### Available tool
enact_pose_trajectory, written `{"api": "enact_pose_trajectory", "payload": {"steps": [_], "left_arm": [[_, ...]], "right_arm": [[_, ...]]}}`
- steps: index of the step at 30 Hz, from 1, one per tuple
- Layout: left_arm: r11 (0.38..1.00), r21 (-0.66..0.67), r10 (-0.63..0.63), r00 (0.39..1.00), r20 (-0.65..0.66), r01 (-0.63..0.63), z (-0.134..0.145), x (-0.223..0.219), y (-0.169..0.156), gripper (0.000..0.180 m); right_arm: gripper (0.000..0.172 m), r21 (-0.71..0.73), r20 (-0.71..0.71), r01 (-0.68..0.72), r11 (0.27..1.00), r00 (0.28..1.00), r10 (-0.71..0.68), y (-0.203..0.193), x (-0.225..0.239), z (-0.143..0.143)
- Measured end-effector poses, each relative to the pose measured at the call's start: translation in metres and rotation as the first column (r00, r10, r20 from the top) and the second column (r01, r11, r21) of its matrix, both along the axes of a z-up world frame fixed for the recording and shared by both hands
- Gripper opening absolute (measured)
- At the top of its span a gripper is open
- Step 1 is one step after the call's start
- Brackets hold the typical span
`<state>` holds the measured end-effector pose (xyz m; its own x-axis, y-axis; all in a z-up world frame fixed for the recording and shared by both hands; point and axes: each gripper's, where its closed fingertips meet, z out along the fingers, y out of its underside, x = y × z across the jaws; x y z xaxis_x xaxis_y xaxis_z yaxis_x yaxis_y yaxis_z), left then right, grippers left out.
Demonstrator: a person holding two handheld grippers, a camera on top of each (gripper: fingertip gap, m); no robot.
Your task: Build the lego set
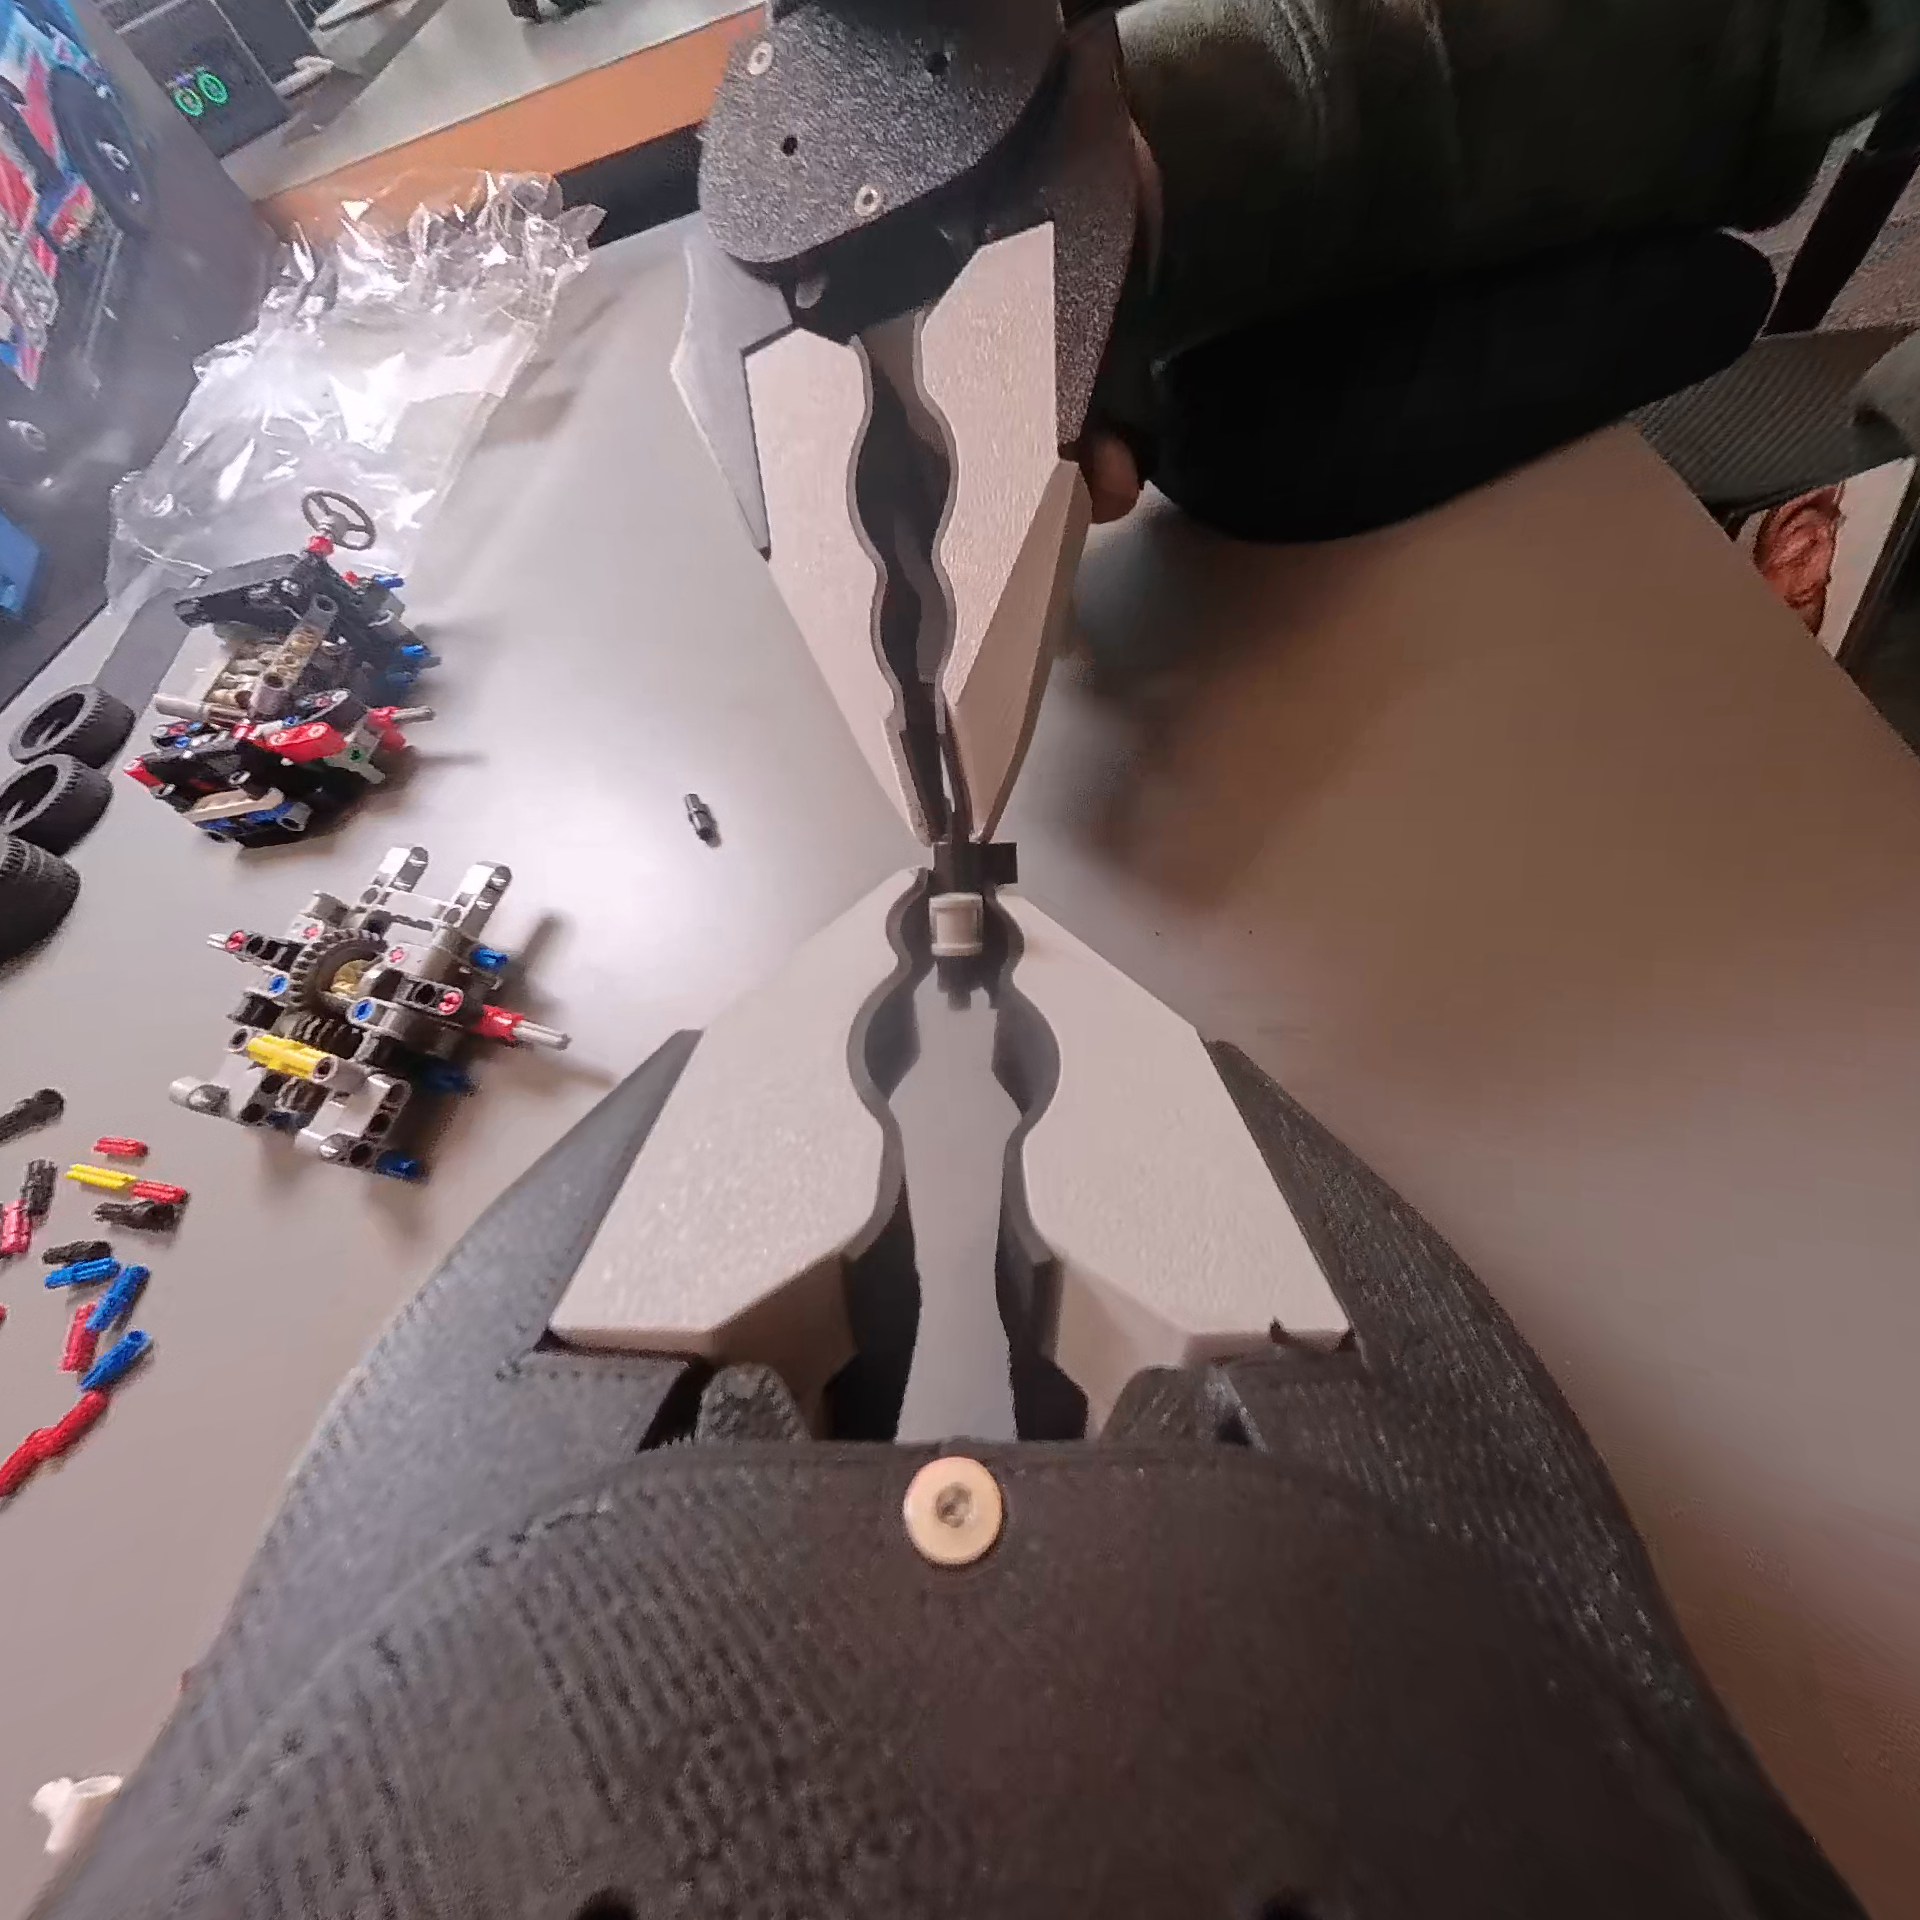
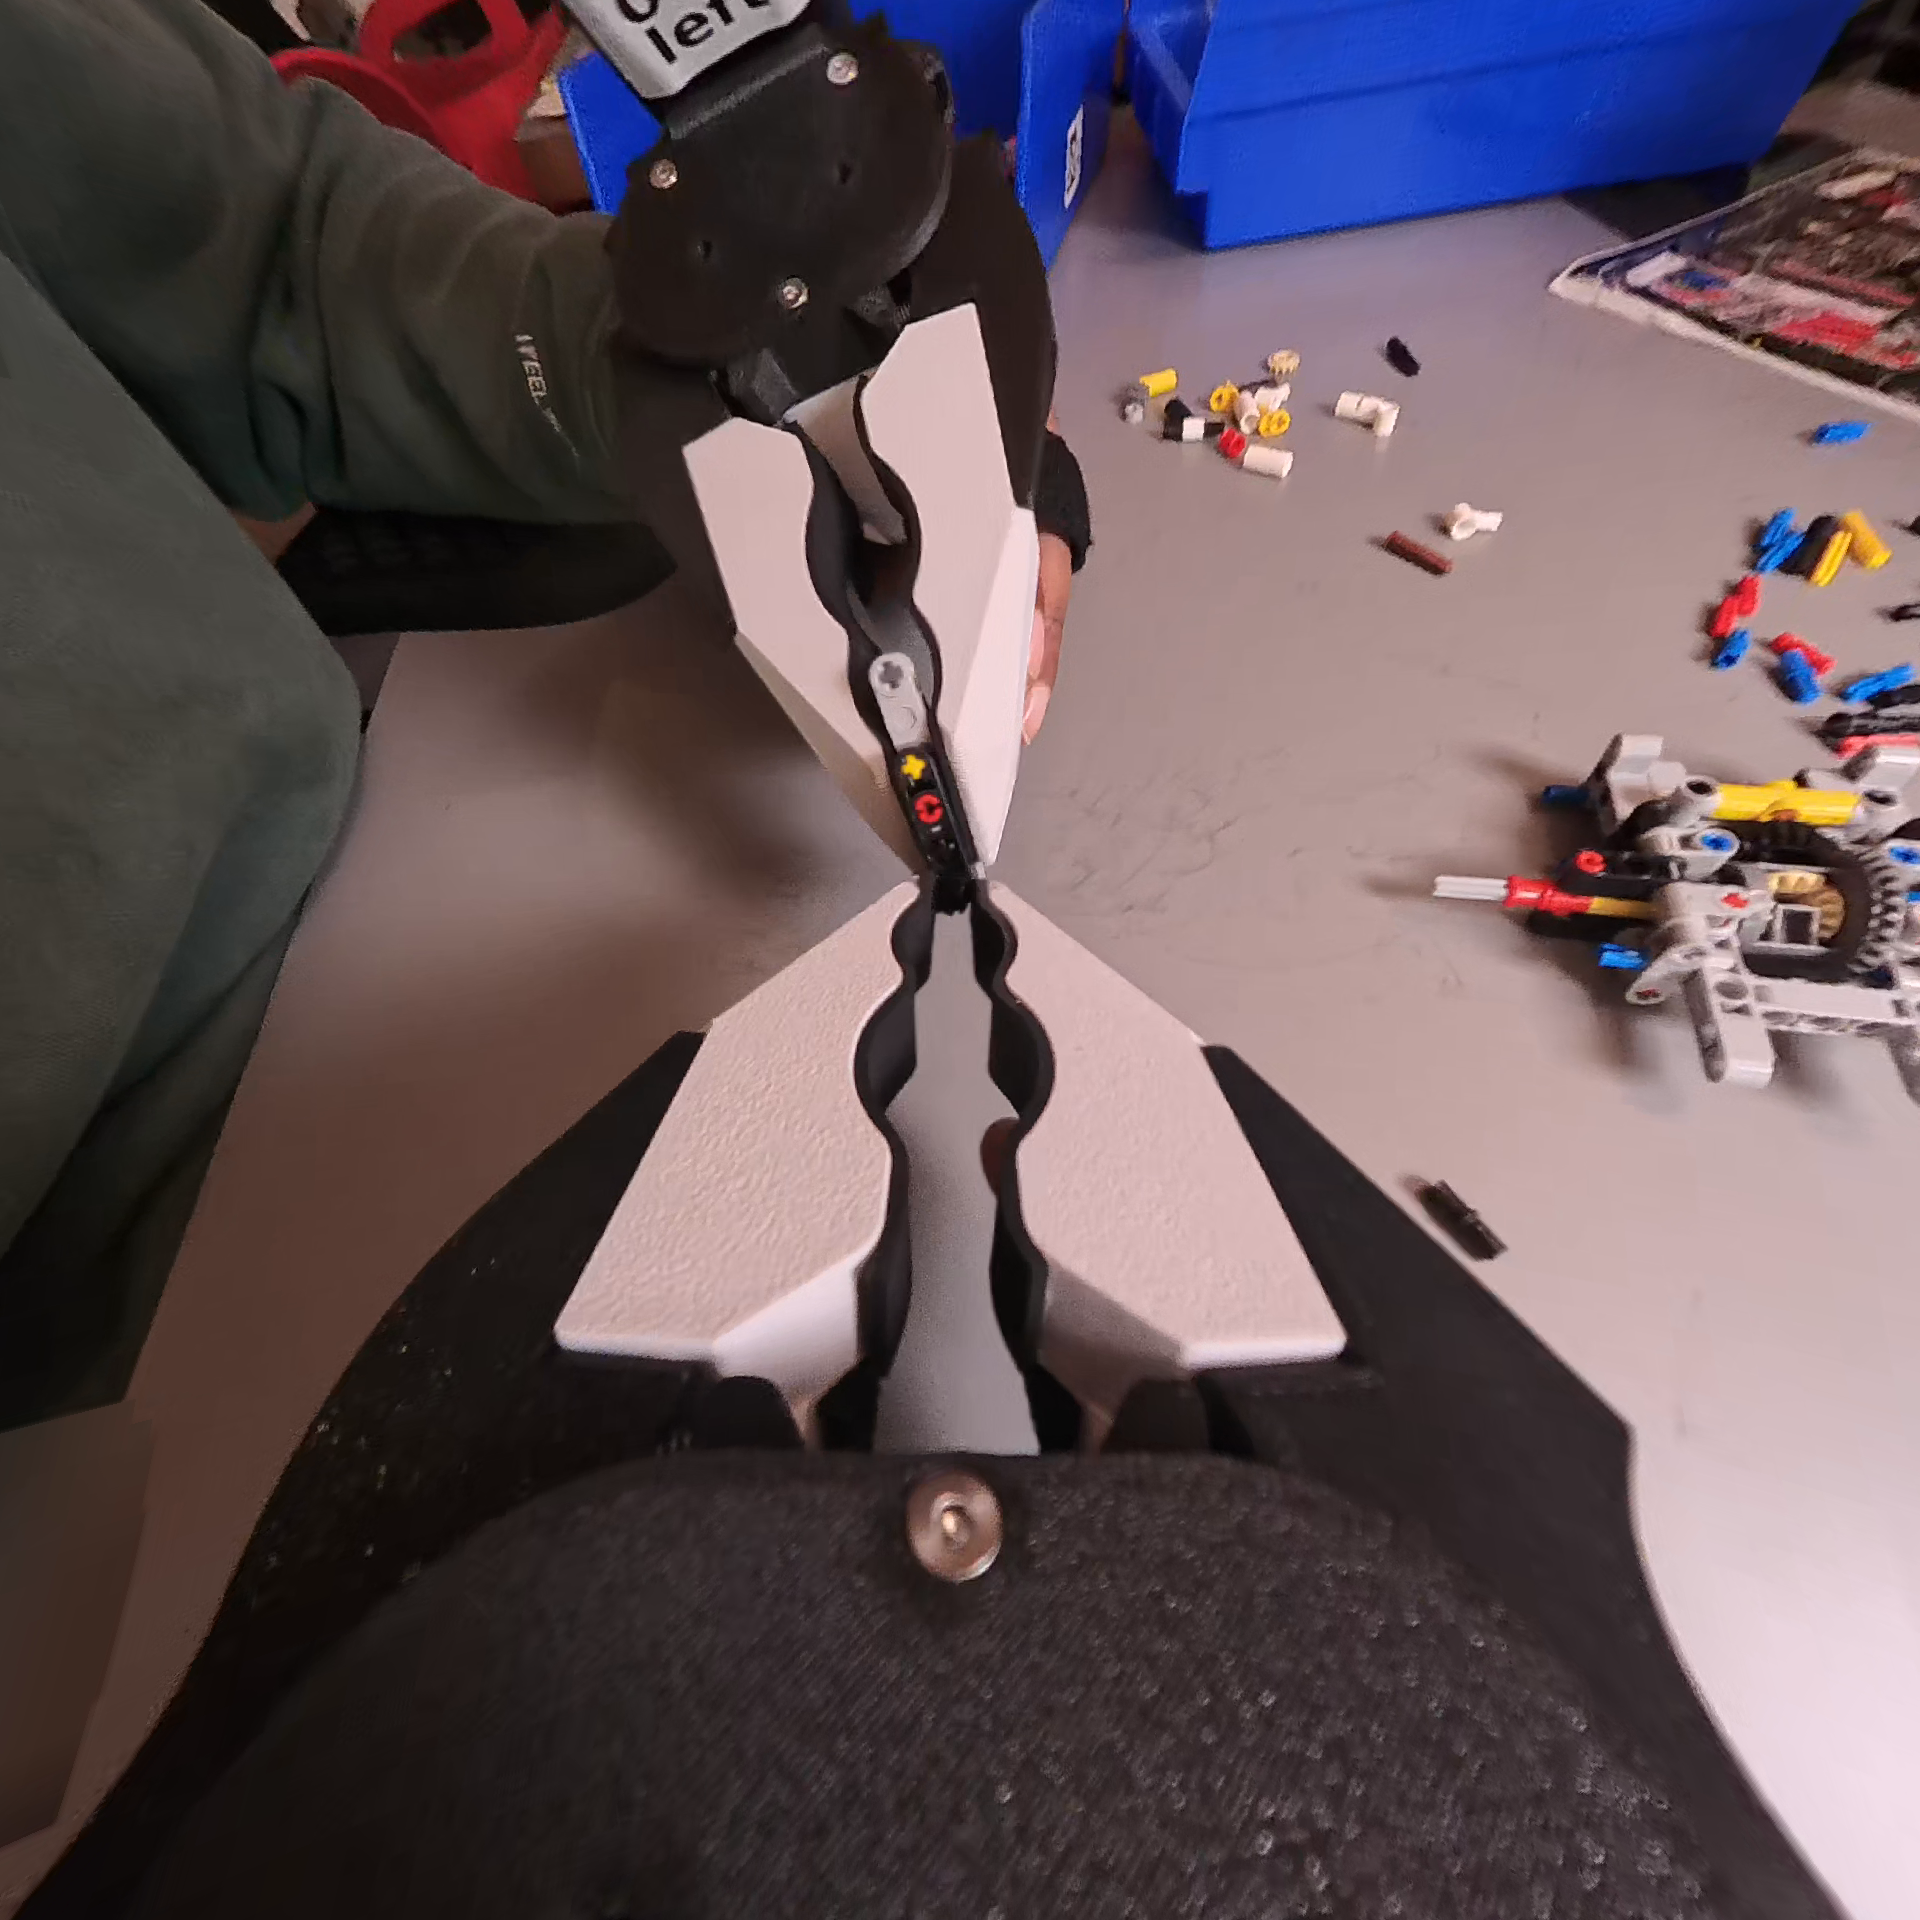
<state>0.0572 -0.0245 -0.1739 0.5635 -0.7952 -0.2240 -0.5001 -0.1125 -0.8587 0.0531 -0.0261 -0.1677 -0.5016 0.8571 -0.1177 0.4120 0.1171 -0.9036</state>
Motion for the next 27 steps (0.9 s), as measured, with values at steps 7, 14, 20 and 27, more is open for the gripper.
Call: {"api": "enact_pose_trajectory", "payload": {"steps": [7, 14, 20, 27], "left_arm": [[1.0, -0.015, 0.025, 0.999, 0.021, -0.025, 0.004, -0.008, 0.001, 0.006], [1.0, -0.012, 0.015, 0.999, 0.04, -0.015, 0.008, -0.003, -0.002, 0.005], [0.999, -0.027, 0.024, 0.999, 0.037, -0.023, 0.001, -0.003, -0.002, 0.005], [0.999, -0.035, 0.036, 0.996, 0.08, -0.034, 0.005, -0.007, 0.002, 0.005]], "right_arm": [[0.0, 0.052, -0.103, 0.027, 0.998, 0.994, -0.022, 0.007, -0.001, 0.013], [0.0, 0.046, -0.08, 0.014, 0.999, 0.997, -0.01, 0.004, 0.0, 0.013], [0.0, 0.061, -0.047, 0.017, 0.998, 0.999, -0.014, 0.003, -0.001, 0.005], [0.0, 0.055, -0.077, 0.06, 0.997, 0.995, -0.056, 0.008, -0.005, 0.01]]}}
